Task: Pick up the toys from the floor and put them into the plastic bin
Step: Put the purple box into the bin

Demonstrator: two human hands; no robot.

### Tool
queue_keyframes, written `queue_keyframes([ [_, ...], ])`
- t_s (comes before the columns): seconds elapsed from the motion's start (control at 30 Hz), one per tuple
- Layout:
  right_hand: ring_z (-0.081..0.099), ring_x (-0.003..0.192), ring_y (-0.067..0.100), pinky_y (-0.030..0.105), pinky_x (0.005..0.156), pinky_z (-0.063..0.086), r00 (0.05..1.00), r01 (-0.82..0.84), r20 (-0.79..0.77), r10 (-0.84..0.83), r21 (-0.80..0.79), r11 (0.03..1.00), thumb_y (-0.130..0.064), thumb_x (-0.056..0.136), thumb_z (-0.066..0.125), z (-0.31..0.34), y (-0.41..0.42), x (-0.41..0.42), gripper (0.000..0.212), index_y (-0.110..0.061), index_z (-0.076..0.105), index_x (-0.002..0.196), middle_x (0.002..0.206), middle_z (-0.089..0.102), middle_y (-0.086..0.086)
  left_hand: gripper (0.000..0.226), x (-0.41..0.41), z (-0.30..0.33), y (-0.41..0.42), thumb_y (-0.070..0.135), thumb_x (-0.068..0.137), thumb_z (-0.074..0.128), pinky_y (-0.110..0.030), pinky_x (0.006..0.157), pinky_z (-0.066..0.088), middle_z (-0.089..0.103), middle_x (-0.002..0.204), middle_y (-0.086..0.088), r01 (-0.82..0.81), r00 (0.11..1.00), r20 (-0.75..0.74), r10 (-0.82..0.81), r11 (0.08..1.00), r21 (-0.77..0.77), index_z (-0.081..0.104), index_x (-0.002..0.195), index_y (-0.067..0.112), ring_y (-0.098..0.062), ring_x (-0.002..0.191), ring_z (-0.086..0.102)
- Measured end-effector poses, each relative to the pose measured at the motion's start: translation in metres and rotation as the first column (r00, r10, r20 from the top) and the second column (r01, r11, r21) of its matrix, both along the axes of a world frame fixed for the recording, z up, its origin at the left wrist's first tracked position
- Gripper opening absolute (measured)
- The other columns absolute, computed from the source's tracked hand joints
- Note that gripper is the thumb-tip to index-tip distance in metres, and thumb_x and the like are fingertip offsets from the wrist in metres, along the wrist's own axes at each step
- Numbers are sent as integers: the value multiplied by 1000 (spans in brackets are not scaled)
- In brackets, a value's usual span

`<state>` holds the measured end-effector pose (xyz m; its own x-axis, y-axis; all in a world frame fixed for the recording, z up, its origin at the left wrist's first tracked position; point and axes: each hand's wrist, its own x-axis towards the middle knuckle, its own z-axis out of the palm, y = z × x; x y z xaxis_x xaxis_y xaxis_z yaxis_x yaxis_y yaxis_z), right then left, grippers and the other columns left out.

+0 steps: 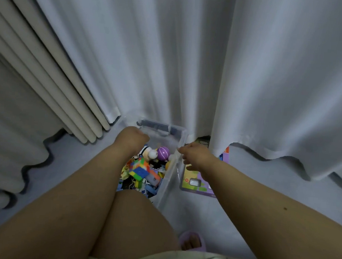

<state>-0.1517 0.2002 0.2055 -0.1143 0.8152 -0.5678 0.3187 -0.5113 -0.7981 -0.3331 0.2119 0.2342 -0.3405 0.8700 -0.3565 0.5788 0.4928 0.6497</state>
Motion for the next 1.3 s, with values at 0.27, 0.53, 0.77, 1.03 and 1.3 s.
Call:
queue_keyframes([
  [0.27,56,68,25,32,67,49,993,115,20,-113,-127,985,-20,95,51,-4,-3,61,26,2,55,109,84,58,14,12,64,6,12,18,89,52,-25,63,40,60,78,-5,399,882,-274,-383,917,4,60,83,11,-25,80,58],
  [0.53,58,62,20,27,59,48,973,230,63,-224,-108,967,-23,95,51,-7,-4,124,30,3,55,109,80,60,11,36,133,-4,24,26,91,56,-28,86,44,59,119,-14,644,678,-409,-610,762,-69,58,120,5,-28,108,55],
  [0.77,58,65,19,31,68,51,956,292,46,-288,-135,947,-23,96,51,-19,-5,162,32,1,54,116,81,59,11,12,177,-18,35,20,85,55,-27,68,36,60,107,-17,730,567,-428,-704,670,-134,50,86,8,-29,93,55],
  [1.03,60,71,21,34,77,52,944,329,79,-320,-179,927,-26,97,50,-47,0,191,35,2,53,118,86,61,12,29,206,-36,60,24,89,54,-30,81,46,55,111,-8,735,498,-426,-756,628,-256,55,113,8,-28,104,55],
  [1.3,61,76,24,34,76,53,924,383,131,-360,-276,882,-26,96,51,-99,4,221,32,0,57,113,94,62,15,21,230,-98,65,21,88,54,-24,62,38,50,66,-6,544,802,-141,-581,807,-232,57,72,8,-23,70,49],
])
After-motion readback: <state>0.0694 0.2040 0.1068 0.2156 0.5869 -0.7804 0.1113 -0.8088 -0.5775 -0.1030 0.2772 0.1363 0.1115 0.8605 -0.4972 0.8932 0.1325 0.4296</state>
